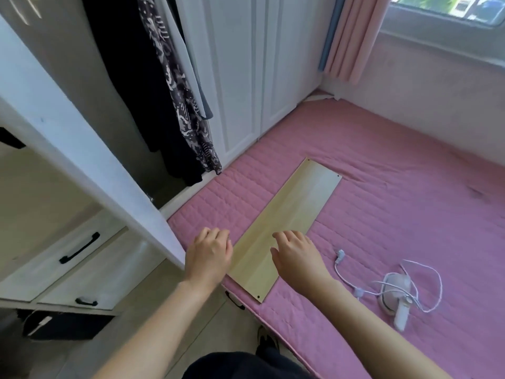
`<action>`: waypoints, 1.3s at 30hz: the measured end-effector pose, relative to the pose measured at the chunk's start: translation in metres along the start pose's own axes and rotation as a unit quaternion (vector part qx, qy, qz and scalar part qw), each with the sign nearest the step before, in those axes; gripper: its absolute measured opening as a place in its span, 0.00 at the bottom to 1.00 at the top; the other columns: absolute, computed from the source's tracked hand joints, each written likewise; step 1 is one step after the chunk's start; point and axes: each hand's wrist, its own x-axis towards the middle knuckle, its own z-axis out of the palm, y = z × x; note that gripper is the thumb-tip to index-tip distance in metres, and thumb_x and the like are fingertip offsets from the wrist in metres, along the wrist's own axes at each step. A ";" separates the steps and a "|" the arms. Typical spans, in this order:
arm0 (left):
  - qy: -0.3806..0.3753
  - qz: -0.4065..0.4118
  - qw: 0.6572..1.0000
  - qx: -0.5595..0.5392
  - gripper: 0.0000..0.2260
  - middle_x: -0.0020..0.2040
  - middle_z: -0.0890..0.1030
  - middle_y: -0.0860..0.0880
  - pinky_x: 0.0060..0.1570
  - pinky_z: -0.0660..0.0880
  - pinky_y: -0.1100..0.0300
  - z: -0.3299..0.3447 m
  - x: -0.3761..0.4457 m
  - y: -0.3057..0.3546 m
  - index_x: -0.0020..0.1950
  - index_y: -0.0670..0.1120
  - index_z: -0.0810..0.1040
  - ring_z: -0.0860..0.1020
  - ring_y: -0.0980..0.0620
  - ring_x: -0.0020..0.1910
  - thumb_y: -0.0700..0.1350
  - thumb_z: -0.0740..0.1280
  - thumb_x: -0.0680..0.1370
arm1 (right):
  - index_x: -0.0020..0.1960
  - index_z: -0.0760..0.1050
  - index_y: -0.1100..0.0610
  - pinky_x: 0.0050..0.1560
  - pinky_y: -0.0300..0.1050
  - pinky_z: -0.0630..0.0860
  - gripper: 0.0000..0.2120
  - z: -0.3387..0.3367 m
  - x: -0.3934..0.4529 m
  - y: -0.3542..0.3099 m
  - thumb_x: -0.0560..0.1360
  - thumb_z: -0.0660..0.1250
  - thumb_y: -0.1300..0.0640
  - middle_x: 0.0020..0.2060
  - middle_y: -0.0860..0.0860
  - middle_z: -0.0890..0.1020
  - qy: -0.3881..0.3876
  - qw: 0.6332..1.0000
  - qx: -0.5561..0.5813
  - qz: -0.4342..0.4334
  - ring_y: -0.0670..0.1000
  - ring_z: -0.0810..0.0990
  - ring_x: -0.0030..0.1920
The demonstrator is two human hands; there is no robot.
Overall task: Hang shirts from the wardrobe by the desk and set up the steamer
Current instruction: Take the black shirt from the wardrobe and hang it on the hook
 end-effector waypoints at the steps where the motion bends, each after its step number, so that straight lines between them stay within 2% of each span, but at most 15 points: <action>1: 0.004 -0.010 1.000 0.003 0.08 0.45 0.82 0.50 0.41 0.77 0.59 0.001 0.011 0.003 0.54 0.45 0.81 0.76 0.51 0.45 0.45 0.65 0.78 | 0.62 0.72 0.58 0.60 0.47 0.70 0.14 -0.004 0.013 0.007 0.81 0.56 0.53 0.56 0.53 0.79 -0.002 1.000 -0.001 -0.011 0.57 0.75 0.59; 9: 0.073 -0.084 0.994 0.016 0.09 0.46 0.83 0.47 0.40 0.78 0.53 -0.003 0.091 0.004 0.55 0.43 0.81 0.77 0.47 0.47 0.43 0.67 0.77 | 0.62 0.74 0.59 0.60 0.50 0.71 0.15 -0.028 0.109 0.044 0.80 0.59 0.54 0.55 0.55 0.80 -0.012 0.996 -0.001 -0.084 0.58 0.76 0.58; 16: 0.150 -0.117 0.981 0.049 0.09 0.46 0.82 0.47 0.40 0.76 0.51 -0.029 0.158 -0.014 0.55 0.43 0.81 0.77 0.45 0.48 0.42 0.66 0.76 | 0.56 0.76 0.60 0.58 0.49 0.72 0.12 -0.057 0.185 0.041 0.78 0.61 0.55 0.50 0.55 0.82 0.035 0.989 -0.013 -0.143 0.58 0.78 0.54; 21: 0.205 -0.160 0.964 0.054 0.09 0.45 0.82 0.46 0.41 0.74 0.50 -0.054 0.213 -0.043 0.53 0.43 0.81 0.77 0.44 0.48 0.42 0.63 0.77 | 0.55 0.76 0.62 0.59 0.52 0.72 0.11 -0.084 0.239 0.022 0.78 0.60 0.56 0.48 0.55 0.81 0.063 0.982 -0.012 -0.180 0.60 0.78 0.55; 26: 0.238 -0.180 0.953 0.057 0.09 0.46 0.82 0.46 0.42 0.73 0.50 -0.087 0.261 -0.066 0.54 0.43 0.80 0.76 0.44 0.49 0.42 0.63 0.78 | 0.62 0.72 0.59 0.64 0.47 0.68 0.15 -0.115 0.291 -0.001 0.81 0.56 0.53 0.57 0.53 0.78 0.079 0.973 -0.034 -0.215 0.56 0.72 0.63; 32: 0.244 -0.213 0.943 0.075 0.11 0.52 0.82 0.46 0.49 0.75 0.49 -0.125 0.319 -0.095 0.58 0.43 0.78 0.76 0.44 0.54 0.44 0.61 0.80 | 0.64 0.71 0.60 0.61 0.48 0.69 0.16 -0.154 0.365 -0.035 0.81 0.55 0.54 0.58 0.54 0.77 0.103 0.965 -0.029 -0.240 0.56 0.71 0.64; 39: 0.254 -0.209 0.936 0.123 0.13 0.55 0.80 0.46 0.50 0.72 0.49 -0.184 0.383 -0.118 0.62 0.44 0.75 0.74 0.43 0.56 0.44 0.58 0.80 | 0.63 0.70 0.60 0.59 0.50 0.72 0.15 -0.195 0.450 -0.073 0.80 0.56 0.54 0.57 0.55 0.78 0.111 0.961 -0.003 -0.252 0.56 0.70 0.64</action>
